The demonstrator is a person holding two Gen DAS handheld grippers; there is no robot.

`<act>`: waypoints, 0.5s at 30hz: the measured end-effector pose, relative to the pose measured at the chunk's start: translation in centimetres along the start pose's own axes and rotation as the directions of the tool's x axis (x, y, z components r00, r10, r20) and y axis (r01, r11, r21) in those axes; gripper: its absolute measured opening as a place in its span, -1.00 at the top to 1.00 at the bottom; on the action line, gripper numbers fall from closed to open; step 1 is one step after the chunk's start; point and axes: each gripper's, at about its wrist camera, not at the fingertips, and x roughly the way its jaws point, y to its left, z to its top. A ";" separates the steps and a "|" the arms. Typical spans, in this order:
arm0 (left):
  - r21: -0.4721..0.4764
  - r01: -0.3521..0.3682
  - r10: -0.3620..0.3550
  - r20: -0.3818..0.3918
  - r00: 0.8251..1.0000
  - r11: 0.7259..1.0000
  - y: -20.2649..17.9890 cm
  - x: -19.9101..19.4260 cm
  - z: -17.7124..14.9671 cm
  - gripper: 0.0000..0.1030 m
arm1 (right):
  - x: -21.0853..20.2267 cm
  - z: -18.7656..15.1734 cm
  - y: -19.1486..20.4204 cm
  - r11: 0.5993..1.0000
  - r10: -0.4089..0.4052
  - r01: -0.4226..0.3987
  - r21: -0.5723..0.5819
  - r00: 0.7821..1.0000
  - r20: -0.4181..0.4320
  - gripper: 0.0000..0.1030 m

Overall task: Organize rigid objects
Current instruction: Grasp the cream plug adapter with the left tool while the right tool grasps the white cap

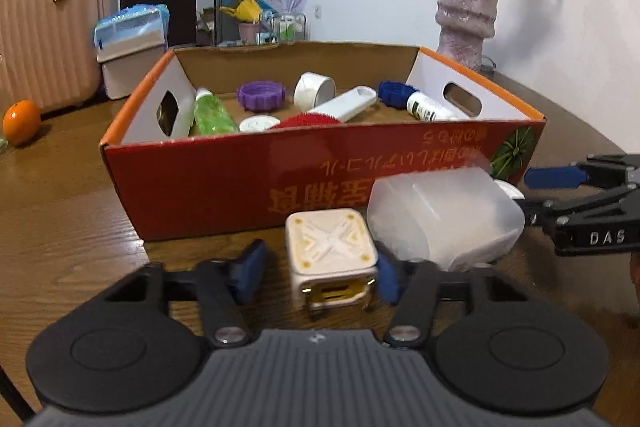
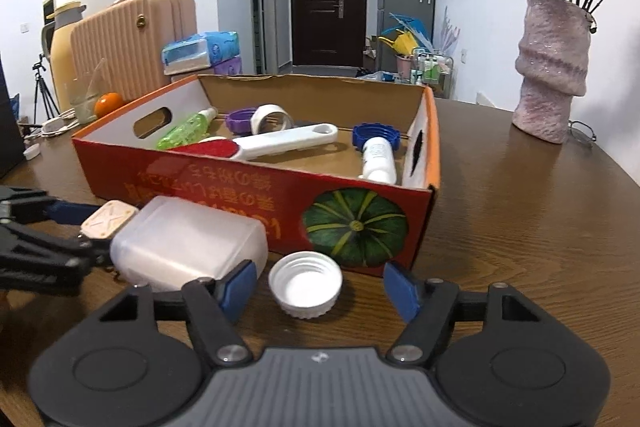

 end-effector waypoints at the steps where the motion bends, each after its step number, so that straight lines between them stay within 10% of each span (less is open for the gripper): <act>1: 0.006 -0.008 0.008 0.001 1.000 1.000 0.0 0.0 0.0 0.22 | 0.1 0.0 0.1 1.000 0.003 -0.003 -0.001 1.000 -0.004 -0.28; 7: 0.010 -0.031 0.031 0.004 1.000 0.999 0.0 -0.6 -0.3 0.23 | 0.9 -0.2 0.8 1.000 -0.012 0.012 -0.024 0.999 -0.030 0.23; 15: 0.027 -0.100 0.098 0.071 0.993 0.995 0.8 -6.1 -1.5 0.24 | -2.0 -0.5 2.0 0.996 -0.067 0.066 -0.058 0.998 -0.002 0.24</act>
